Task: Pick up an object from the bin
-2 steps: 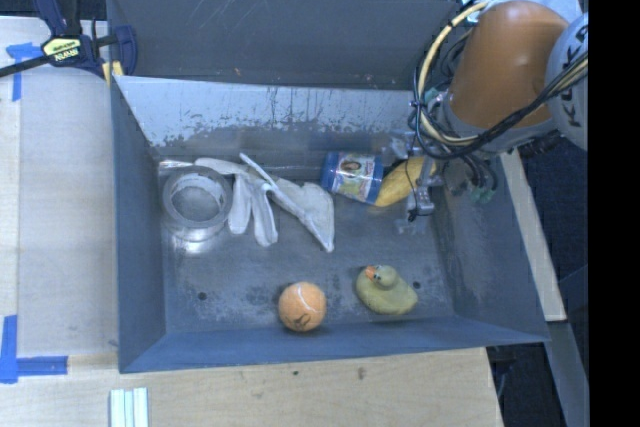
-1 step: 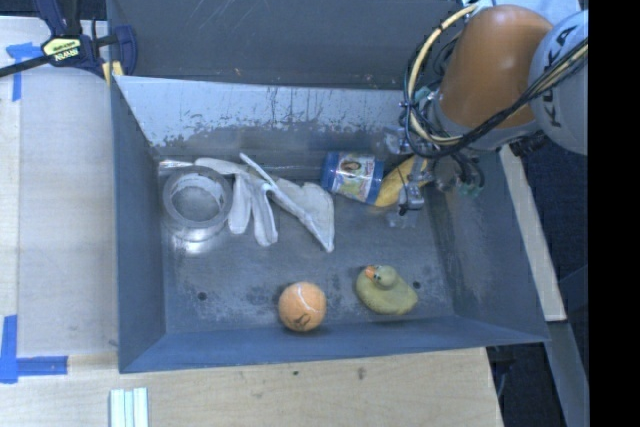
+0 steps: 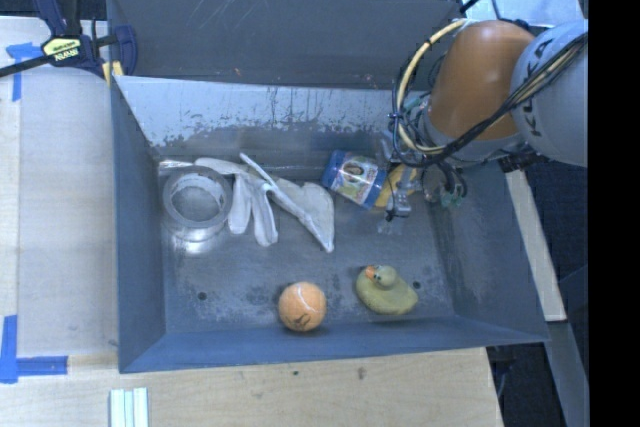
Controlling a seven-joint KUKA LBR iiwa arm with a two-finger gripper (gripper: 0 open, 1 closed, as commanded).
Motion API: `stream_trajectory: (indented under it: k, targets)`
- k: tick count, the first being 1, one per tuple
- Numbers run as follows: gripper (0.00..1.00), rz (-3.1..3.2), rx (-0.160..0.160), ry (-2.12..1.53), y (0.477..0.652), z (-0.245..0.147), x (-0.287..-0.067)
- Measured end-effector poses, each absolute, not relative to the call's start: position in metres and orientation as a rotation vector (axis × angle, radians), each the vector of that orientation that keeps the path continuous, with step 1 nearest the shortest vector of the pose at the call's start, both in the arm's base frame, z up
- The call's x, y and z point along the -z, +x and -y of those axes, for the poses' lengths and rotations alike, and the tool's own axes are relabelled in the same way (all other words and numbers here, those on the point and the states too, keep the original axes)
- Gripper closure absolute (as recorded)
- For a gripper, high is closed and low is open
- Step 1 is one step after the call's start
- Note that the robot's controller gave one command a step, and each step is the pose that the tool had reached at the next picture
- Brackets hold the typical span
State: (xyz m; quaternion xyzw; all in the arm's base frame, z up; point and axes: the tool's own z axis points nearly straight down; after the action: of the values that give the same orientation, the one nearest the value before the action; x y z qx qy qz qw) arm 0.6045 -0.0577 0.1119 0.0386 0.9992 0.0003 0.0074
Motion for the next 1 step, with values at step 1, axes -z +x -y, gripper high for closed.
stream_trajectory:
  k: [1]
  targets:
    - [0.0, -3.109, 0.002, 0.159, 0.6182, 0.0589, -0.1041]
